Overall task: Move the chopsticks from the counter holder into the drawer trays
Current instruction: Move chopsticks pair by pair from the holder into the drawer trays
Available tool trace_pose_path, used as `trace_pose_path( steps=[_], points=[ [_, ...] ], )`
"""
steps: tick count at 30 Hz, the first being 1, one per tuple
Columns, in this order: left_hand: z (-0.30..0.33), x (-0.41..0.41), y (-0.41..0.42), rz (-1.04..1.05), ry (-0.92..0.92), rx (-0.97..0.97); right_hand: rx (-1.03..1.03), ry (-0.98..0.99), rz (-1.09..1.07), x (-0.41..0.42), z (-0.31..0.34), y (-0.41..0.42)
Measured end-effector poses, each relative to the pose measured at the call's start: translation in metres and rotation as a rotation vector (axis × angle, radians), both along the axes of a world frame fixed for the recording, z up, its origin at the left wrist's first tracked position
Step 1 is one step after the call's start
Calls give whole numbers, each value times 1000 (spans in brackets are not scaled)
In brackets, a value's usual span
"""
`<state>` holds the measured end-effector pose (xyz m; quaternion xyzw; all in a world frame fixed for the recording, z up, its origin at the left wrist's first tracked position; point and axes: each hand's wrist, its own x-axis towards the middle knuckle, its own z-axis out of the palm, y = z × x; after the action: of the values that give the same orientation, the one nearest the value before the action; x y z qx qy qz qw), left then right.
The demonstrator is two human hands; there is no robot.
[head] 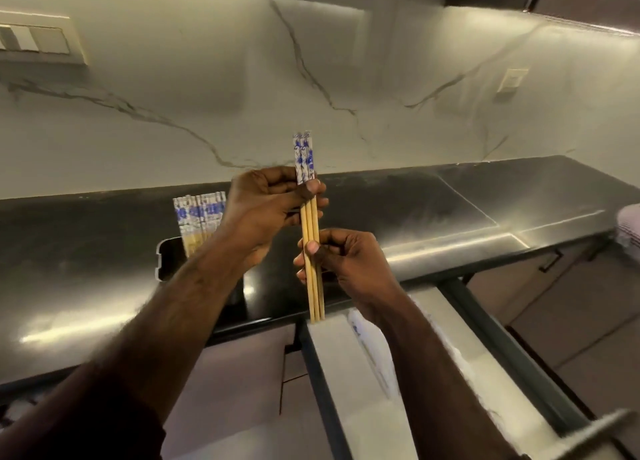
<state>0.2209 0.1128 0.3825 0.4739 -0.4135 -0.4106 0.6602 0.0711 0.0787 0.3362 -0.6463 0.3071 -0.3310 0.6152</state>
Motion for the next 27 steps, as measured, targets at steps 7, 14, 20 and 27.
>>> trace_pose_path(
  steps=[7,14,20,27],
  points=[
    [-23,-138,-5,23,-14,44,32,87,-61,-134,-18,0],
    [-75,-232,-33,50,-49,193,139,257,-125,-224,-60,-23],
    [-136,-249,-65,47,-149,358,187,400,-149,-237,-117,-60],
    [-223,-240,-111,-6,-171,595,403,513,-89,-234,-180,-98]
  ],
)
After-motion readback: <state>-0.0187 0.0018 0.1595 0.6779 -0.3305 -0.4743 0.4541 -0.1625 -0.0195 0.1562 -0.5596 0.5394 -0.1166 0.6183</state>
